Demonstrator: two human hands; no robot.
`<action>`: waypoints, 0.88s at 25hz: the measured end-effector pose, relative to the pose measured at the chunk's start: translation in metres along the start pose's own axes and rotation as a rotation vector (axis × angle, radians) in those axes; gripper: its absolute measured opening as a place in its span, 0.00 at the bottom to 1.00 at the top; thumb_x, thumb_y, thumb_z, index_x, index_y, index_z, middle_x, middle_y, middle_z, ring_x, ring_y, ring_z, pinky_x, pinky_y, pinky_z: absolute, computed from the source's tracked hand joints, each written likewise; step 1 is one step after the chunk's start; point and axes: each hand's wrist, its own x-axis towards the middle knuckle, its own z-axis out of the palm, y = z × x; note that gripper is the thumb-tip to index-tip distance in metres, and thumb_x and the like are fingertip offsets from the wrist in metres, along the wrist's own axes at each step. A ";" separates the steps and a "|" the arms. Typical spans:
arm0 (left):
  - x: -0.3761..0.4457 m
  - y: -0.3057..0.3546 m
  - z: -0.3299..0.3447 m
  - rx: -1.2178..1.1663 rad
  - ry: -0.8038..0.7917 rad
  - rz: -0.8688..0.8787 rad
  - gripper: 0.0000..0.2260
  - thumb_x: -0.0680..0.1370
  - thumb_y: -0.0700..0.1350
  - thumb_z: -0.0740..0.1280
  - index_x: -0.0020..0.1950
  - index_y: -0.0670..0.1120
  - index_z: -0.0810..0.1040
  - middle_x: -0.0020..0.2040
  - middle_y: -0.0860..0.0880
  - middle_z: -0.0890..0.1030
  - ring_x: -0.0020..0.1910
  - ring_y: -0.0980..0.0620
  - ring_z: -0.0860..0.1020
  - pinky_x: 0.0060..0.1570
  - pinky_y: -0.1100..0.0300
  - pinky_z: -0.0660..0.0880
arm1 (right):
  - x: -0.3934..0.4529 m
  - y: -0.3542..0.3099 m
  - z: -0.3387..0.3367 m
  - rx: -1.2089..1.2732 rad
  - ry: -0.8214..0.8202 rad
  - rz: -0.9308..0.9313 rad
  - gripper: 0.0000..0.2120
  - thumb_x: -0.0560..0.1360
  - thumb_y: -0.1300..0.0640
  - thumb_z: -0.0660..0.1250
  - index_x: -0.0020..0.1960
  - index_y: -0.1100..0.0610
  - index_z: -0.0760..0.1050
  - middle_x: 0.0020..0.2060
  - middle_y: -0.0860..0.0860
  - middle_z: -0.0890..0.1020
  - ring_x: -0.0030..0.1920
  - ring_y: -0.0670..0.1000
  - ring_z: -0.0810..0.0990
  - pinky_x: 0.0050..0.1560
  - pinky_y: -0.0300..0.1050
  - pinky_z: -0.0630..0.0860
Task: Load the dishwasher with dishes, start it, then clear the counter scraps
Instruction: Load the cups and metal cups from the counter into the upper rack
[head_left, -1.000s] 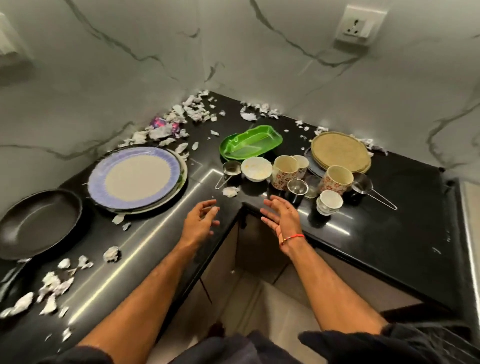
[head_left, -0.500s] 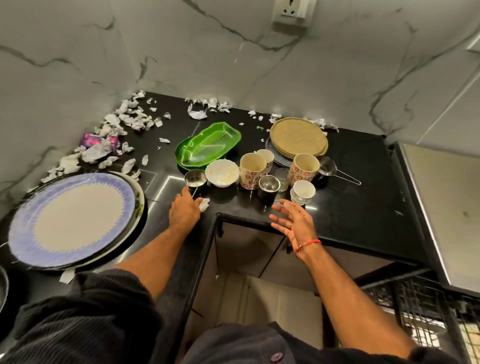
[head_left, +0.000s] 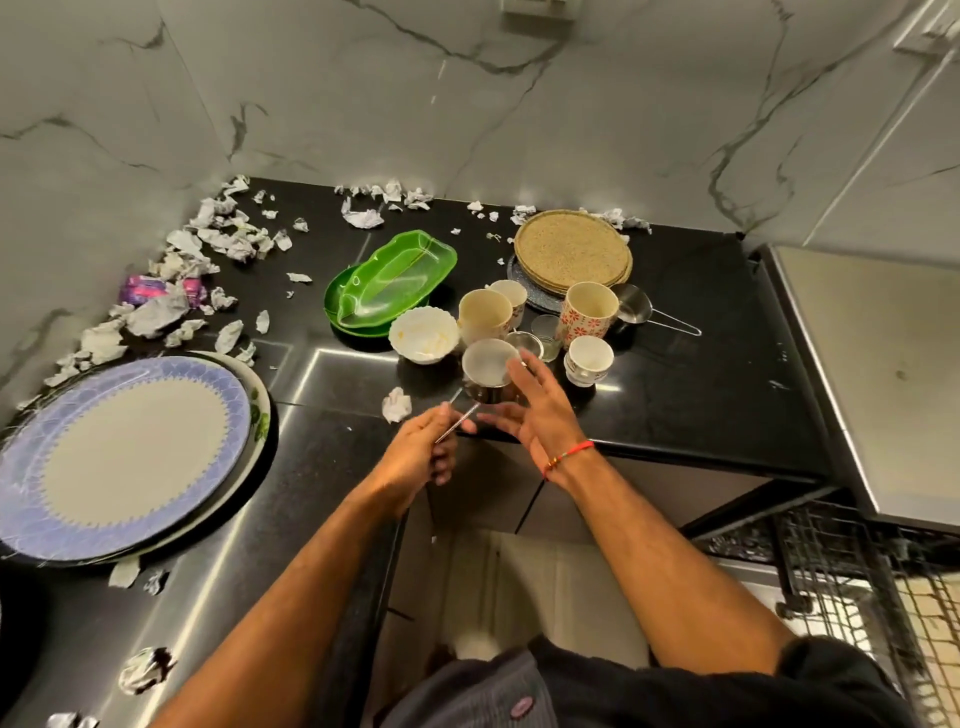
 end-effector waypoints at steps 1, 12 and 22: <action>-0.002 0.000 0.011 0.045 -0.095 -0.031 0.19 0.86 0.55 0.55 0.51 0.44 0.79 0.30 0.52 0.62 0.29 0.54 0.62 0.30 0.60 0.62 | -0.002 -0.006 -0.003 -0.003 0.017 -0.039 0.19 0.79 0.56 0.66 0.69 0.57 0.70 0.56 0.58 0.80 0.52 0.62 0.82 0.54 0.63 0.80; 0.041 -0.027 0.184 0.867 -0.338 0.515 0.14 0.81 0.46 0.69 0.67 0.51 0.79 0.57 0.52 0.82 0.51 0.56 0.79 0.54 0.65 0.75 | -0.120 -0.040 -0.206 -0.051 0.342 -0.298 0.23 0.73 0.63 0.73 0.65 0.56 0.70 0.59 0.59 0.77 0.53 0.56 0.82 0.45 0.54 0.83; 0.047 -0.128 0.480 1.212 -0.827 0.617 0.14 0.82 0.50 0.65 0.69 0.54 0.77 0.43 0.57 0.73 0.46 0.54 0.75 0.56 0.53 0.74 | -0.300 -0.050 -0.475 -0.627 0.786 -0.276 0.36 0.64 0.49 0.82 0.68 0.51 0.71 0.62 0.50 0.75 0.59 0.45 0.75 0.56 0.37 0.74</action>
